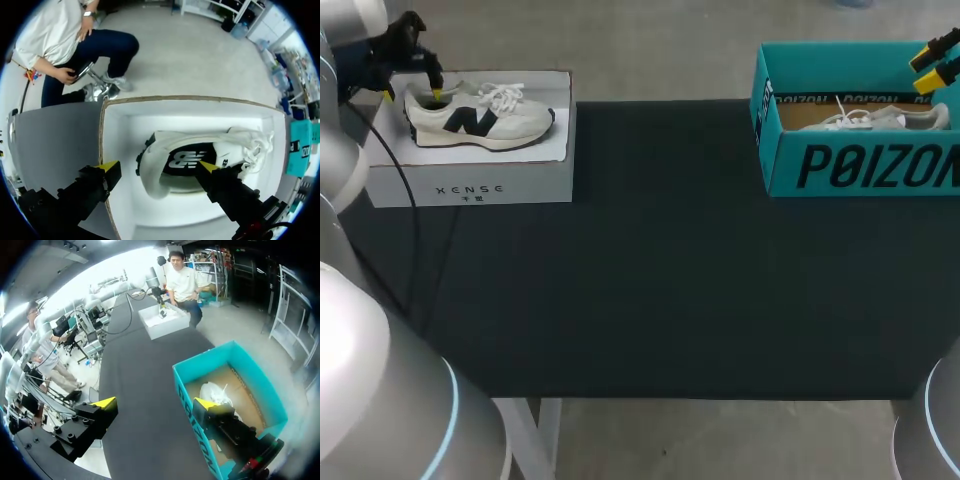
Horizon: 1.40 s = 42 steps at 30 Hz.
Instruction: Take the shoe out of the shoebox, open the shoe tongue, remove and reinsert the insole, then place the shoe into the shoebox
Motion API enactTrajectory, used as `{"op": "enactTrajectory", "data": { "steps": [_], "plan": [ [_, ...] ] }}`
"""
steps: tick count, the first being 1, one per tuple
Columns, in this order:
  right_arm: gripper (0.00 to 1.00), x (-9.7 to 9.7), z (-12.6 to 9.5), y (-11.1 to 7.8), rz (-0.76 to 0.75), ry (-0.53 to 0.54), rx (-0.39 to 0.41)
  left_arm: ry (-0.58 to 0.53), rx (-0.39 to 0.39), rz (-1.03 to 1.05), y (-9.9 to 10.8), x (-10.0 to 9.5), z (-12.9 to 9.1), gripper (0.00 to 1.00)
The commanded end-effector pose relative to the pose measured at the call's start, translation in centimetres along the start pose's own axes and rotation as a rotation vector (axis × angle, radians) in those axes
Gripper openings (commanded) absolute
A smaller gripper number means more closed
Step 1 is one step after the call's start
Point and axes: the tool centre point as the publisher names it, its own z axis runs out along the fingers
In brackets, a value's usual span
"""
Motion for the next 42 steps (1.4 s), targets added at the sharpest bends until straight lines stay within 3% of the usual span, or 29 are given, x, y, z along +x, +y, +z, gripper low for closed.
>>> {"op": "enactTrajectory", "data": {
  "steps": [1, 13, 33, 42],
  "plan": [
    [1.00, 0.0, 0.0, 0.0, 0.000, -0.001, 0.001, -0.004, -0.299, -0.006, -2.8, -0.3, 1.0, 1.00],
    [1.00, 0.0, 0.0, 0.0, 0.000, -0.001, 0.001, -0.005, -0.374, 0.010, -2.3, -0.2, 2.9, 1.00],
    [1.00, 0.0, 0.0, 0.0, 0.000, -0.001, 0.001, 0.005, -0.405, 0.015, -1.5, 0.4, 2.2, 1.00],
    [1.00, 0.0, 0.0, 0.0, 0.000, -0.001, 0.001, 0.002, -0.427, 0.008, -0.8, 0.8, 2.3, 0.81]
  ]
}}
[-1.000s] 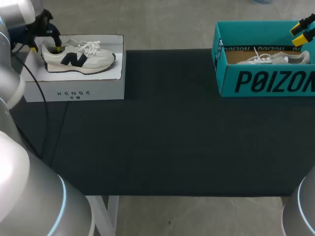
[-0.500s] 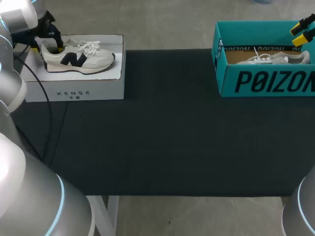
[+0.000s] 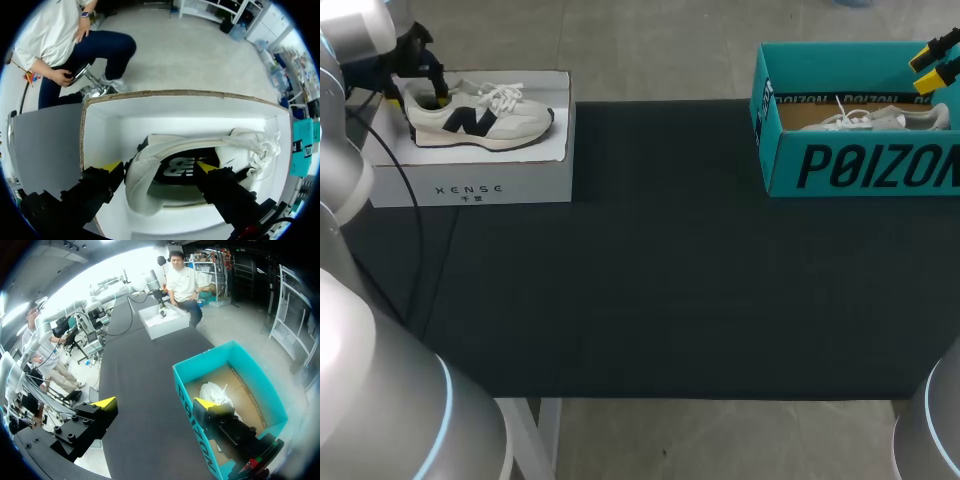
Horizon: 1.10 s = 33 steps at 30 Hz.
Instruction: Take the shoe out of the shoebox, open the shoe tongue, remove and reinsert the insole, then place the shoe into the shoebox
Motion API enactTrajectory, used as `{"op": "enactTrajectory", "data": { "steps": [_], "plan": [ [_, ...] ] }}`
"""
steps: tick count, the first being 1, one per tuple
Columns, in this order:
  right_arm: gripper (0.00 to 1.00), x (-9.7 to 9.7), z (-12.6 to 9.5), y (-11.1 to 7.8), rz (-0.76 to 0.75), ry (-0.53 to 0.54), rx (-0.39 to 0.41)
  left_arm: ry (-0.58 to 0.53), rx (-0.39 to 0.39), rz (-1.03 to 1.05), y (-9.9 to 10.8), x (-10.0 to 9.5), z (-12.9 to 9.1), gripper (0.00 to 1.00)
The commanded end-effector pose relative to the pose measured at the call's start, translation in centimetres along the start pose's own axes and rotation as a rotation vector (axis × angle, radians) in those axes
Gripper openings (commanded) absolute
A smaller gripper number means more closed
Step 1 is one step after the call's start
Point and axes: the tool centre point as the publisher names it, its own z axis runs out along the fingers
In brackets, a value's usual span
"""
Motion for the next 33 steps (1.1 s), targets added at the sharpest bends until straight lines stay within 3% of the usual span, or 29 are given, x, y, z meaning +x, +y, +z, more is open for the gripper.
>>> {"op": "enactTrajectory", "data": {
  "steps": [1, 3, 6, 12, 33],
  "plan": [
    [1.00, 0.0, 0.0, 0.0, 0.000, -0.001, 0.001, 0.001, -0.447, -0.006, -0.7, -0.1, 0.2, 0.81],
    [1.00, 0.0, 0.0, 0.0, 0.000, -0.001, 0.001, 0.001, -0.451, -0.007, -0.8, -0.1, 0.3, 0.78],
    [1.00, 0.0, 0.0, 0.0, 0.000, -0.001, 0.001, -0.003, -0.456, -0.005, -0.8, -0.1, 0.3, 0.84],
    [1.00, 0.0, 0.0, 0.0, 0.000, -0.001, 0.001, -0.005, -0.460, -0.011, -1.1, -0.7, 0.2, 0.81],
    [1.00, 0.0, 0.0, 0.0, 0.000, -0.001, 0.001, -0.020, -0.471, -0.023, -1.1, -1.3, 0.4, 0.49]
  ]
}}
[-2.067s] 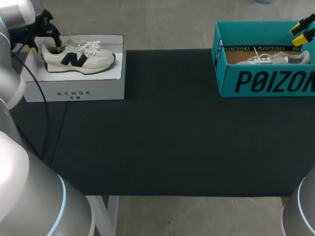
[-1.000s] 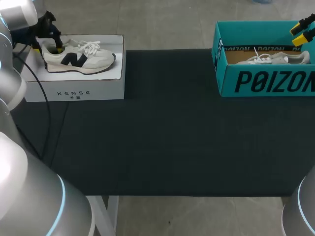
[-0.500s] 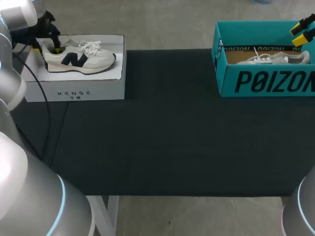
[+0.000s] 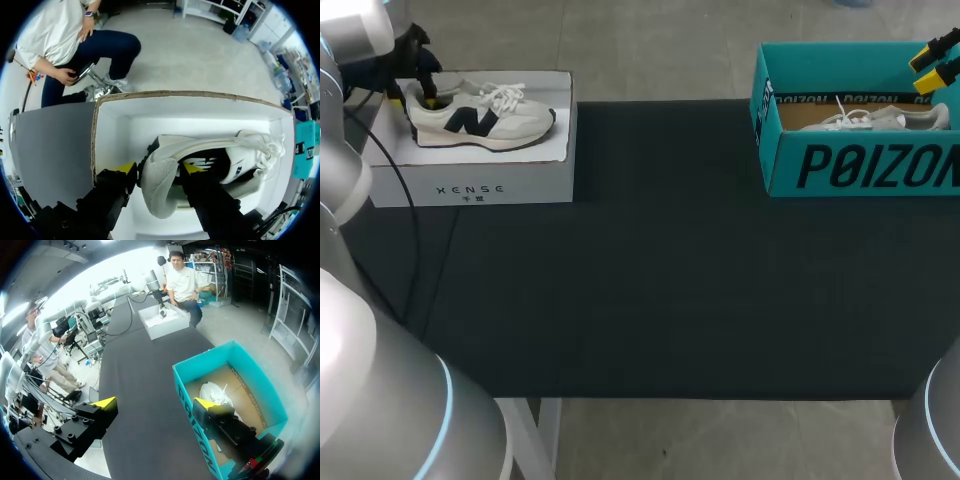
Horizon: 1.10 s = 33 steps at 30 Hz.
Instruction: Take the shoe out of the shoebox, open the shoe tongue, remove and reinsert the insole, then place the shoe into the shoebox
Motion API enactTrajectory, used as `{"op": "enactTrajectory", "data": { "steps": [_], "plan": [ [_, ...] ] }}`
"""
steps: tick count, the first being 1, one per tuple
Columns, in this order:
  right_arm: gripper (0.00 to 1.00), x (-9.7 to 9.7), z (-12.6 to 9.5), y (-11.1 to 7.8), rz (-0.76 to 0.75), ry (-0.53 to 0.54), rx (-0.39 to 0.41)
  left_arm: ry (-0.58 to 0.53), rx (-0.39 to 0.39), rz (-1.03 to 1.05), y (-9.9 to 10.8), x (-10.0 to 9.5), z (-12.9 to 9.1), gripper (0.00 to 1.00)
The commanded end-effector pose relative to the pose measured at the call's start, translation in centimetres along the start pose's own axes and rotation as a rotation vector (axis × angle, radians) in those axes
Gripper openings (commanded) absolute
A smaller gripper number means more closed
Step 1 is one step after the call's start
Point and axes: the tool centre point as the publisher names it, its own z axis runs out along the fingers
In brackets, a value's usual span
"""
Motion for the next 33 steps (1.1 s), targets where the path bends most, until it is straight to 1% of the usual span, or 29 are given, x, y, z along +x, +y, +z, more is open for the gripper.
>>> {"op": "enactTrajectory", "data": {
  "steps": [1, 2, 7, 12, 15, 18, 26, 28, 33],
  "plan": [
    [1.00, 0.0, 0.0, 0.0, 0.000, -0.001, 0.001, 0.000, -0.482, -0.003, -1.0, -0.2, 0.4, 0.50],
    [1.00, 0.0, 0.0, 0.0, 0.000, -0.001, 0.001, 0.000, -0.483, -0.005, -1.0, -0.3, 0.4, 0.51],
    [1.00, 0.0, 0.0, 0.0, 0.000, -0.001, 0.001, -0.004, -0.487, -0.006, -1.0, -0.4, 0.4, 0.47],
    [1.00, 0.0, 0.0, 0.0, 0.000, -0.001, 0.001, -0.006, -0.494, -0.010, -1.0, -0.6, 0.5, 0.40],
    [1.00, 0.0, 0.0, 0.0, 0.000, -0.001, 0.001, -0.007, -0.496, -0.007, -1.0, -0.6, 0.5, 0.22],
    [1.00, 0.0, 0.0, 0.0, 0.000, -0.001, 0.001, -0.008, -0.500, -0.004, -0.9, -0.7, 0.5, 0.00],
    [1.00, 0.0, 0.0, 0.0, 0.000, -0.001, 0.001, -0.008, -0.508, -0.011, -0.8, -1.0, 0.4, 0.00],
    [1.00, 0.0, 0.0, 0.0, 0.000, -0.001, 0.001, 0.013, -0.514, -0.002, -0.8, -1.2, 0.0, 0.00],
    [1.00, 0.0, 0.0, 0.0, 0.000, -0.001, 0.001, 0.017, -0.523, 0.025, -0.9, -1.3, -1.2, 0.00]
  ]
}}
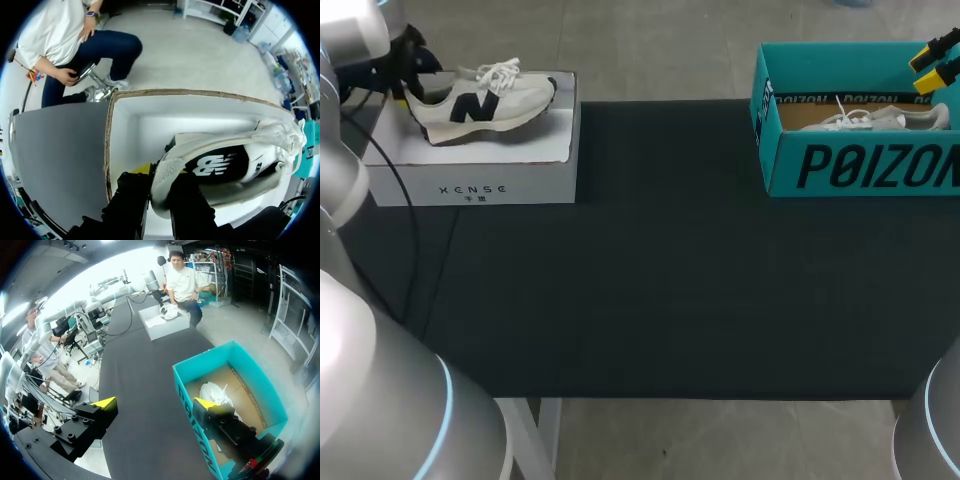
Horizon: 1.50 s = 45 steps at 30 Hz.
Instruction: Take the shoe out of the shoebox, open the shoe tongue, remove and reinsert the insole, then place the shoe into the shoebox
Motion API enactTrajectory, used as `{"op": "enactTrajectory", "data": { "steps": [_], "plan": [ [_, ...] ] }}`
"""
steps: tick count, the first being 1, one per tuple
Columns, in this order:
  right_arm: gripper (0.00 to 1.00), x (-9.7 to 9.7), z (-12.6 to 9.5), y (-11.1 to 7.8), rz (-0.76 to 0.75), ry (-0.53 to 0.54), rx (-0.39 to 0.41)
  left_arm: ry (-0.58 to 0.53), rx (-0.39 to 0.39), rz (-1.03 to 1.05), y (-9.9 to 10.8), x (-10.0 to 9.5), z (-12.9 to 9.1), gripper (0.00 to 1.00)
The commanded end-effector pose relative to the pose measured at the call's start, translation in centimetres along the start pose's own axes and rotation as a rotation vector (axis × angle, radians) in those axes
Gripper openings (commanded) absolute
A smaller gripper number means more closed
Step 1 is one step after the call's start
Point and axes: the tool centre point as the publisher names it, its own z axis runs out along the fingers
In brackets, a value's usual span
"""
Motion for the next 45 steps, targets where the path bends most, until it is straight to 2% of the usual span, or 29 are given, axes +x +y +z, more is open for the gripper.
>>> {"op": "enactTrajectory", "data": {
  "steps": [1, 12, 20, 26, 28, 35, 37, 41, 43, 45],
  "plan": [
    [1.00, 0.0, 0.0, 0.0, 0.000, 0.000, 0.001, 0.007, -0.542, 0.019, -0.8, -0.5, -1.4, 0.00],
    [1.00, 0.0, 0.0, 0.0, 0.000, 0.000, 0.001, -0.017, -0.614, 0.030, -0.6, -1.1, -5.5, 0.00],
    [1.00, 0.0, 0.0, 0.0, 0.000, 0.000, 0.001, -0.038, -0.626, -0.006, -0.1, -0.9, -10.7, 0.00],
    [1.00, 0.0, 0.0, 0.0, 0.000, 0.000, 0.001, -0.073, -0.612, 0.002, 1.0, -0.1, -14.3, 0.00],
    [1.00, 0.0, 0.0, 0.0, 0.000, 0.000, 0.001, -0.082, -0.605, 0.000, 1.6, 0.2, -15.4, 0.00],
    [1.00, 0.0, 0.0, 0.0, 0.000, 0.000, 0.001, -0.113, -0.495, -0.027, 3.7, 2.0, -18.4, 0.00],
    [1.00, 0.0, 0.0, 0.0, 0.000, 0.000, 0.001, -0.101, -0.491, -0.026, 4.3, 2.6, -18.8, 0.00],
    [1.00, 0.0, 0.0, 0.0, 0.000, 0.000, 0.001, -0.089, -0.417, 0.041, 5.9, 4.2, -19.6, 0.00],
    [1.00, 0.0, 0.0, 0.0, 0.000, 0.000, 0.001, -0.069, -0.408, 0.077, 6.5, 4.9, -19.5, 0.00],
    [1.00, 0.0, 0.0, 0.0, 0.000, 0.000, 0.001, -0.092, -0.398, 0.116, 7.1, 5.7, -19.6, 0.00]
  ]
}}
